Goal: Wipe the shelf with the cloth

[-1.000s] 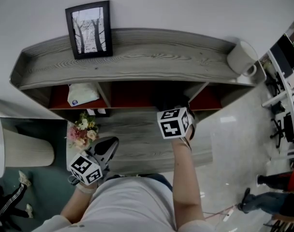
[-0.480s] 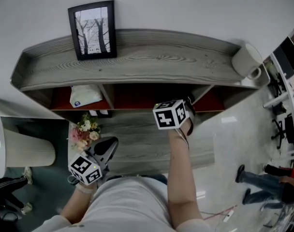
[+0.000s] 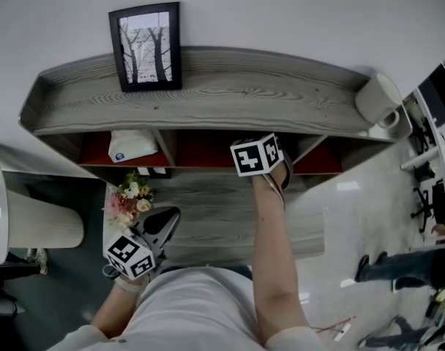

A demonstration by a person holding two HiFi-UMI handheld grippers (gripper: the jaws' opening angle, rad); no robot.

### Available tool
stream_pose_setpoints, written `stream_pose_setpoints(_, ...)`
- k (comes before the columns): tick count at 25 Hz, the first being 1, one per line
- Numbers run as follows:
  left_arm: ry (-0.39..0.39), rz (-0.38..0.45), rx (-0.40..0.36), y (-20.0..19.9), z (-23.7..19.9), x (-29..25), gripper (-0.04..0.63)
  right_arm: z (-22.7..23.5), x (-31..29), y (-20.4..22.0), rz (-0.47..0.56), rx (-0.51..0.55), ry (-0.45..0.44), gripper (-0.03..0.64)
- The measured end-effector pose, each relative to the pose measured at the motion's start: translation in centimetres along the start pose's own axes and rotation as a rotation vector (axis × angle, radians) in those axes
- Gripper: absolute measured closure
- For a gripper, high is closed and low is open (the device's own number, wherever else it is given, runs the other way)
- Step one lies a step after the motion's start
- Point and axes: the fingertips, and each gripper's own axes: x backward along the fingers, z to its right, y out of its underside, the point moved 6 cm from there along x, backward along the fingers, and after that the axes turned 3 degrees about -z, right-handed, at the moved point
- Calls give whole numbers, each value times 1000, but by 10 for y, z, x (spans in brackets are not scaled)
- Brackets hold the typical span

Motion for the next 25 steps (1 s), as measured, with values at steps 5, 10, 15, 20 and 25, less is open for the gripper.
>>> stream_pose_setpoints(5, -17, 3, 1, 0, -1, 3, 578, 0, -3, -4, -2, 24, -2, 548)
stream_pose_setpoints(10, -12, 0, -2, 4, 9, 5, 578, -3, 0, 1, 57, 41, 33, 549)
stream_pose_setpoints(15, -14, -2, 0, 10, 19, 9, 578, -7, 8, 6, 86, 55, 15, 549)
stream_pose_setpoints(20, -21, -2, 4, 15, 22, 15, 578, -15, 22, 15, 115, 83, 13, 549)
stream_pose_setpoints(25, -27, -5, 7, 17, 26, 16, 577, -29, 38, 23, 151, 116, 32, 549)
